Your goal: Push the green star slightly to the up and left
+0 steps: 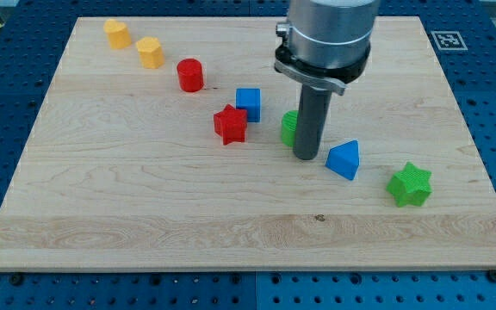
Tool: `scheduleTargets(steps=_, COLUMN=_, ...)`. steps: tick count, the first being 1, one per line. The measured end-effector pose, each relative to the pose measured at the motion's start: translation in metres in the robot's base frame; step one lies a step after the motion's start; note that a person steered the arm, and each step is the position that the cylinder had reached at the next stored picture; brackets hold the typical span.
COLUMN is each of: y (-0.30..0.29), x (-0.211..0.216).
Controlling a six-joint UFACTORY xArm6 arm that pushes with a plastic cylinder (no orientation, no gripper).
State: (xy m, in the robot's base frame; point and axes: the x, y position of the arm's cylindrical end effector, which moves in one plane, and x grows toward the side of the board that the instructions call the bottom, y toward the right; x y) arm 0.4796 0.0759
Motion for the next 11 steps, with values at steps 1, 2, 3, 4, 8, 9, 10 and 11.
scheduleTargets(steps=1, y=0.021, x=-0.006)
scheduleTargets(steps=2, y=0.057, x=-0.008)
scheduleTargets(steps=3, y=0.097, x=-0.005)
scheduleTargets(steps=4, y=0.143, x=0.007)
scheduleTargets(steps=8, y=0.168, x=0.104)
scheduleTargets(steps=9, y=0.150, x=0.105)
scheduleTargets(steps=10, y=0.129, x=0.101)
scheduleTargets(steps=11, y=0.122, x=0.083)
